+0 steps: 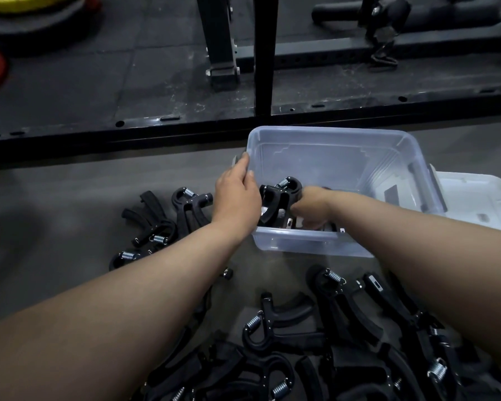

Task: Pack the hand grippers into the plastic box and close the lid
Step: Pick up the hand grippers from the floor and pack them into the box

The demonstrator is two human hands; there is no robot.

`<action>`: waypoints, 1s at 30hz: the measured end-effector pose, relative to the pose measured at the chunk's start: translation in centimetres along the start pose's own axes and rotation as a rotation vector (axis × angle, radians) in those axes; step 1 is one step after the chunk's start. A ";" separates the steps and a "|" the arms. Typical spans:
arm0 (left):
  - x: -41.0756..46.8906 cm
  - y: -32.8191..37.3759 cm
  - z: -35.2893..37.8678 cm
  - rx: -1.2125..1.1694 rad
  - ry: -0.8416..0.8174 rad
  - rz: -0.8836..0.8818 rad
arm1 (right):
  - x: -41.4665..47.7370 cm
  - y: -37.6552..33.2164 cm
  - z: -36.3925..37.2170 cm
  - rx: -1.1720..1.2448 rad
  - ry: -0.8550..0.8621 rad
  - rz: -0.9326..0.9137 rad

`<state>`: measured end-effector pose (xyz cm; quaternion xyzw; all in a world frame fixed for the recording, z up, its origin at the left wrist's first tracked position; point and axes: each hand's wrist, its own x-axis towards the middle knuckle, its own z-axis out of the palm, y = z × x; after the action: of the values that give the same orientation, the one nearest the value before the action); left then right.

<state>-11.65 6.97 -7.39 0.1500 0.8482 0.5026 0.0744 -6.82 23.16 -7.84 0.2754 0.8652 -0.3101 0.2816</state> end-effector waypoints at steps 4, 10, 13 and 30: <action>0.0 0.1 0.0 -0.004 0.006 -0.005 | -0.8 2.0 -2.7 -0.325 0.122 0.161; 0.0 -0.1 0.1 0.020 0.008 -0.019 | -1.7 3.8 -1.3 -0.635 -0.183 0.169; 0.0 -0.1 0.1 0.014 0.007 -0.026 | -1.7 3.3 -1.2 -0.620 -0.077 0.164; 0.0 0.0 0.0 0.033 0.006 -0.021 | 0.0 5.6 -0.8 -0.482 -0.153 0.099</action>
<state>-11.68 7.01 -7.39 0.1406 0.8580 0.4884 0.0746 -3.45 27.38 -9.45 0.2181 0.8759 -0.1006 0.4184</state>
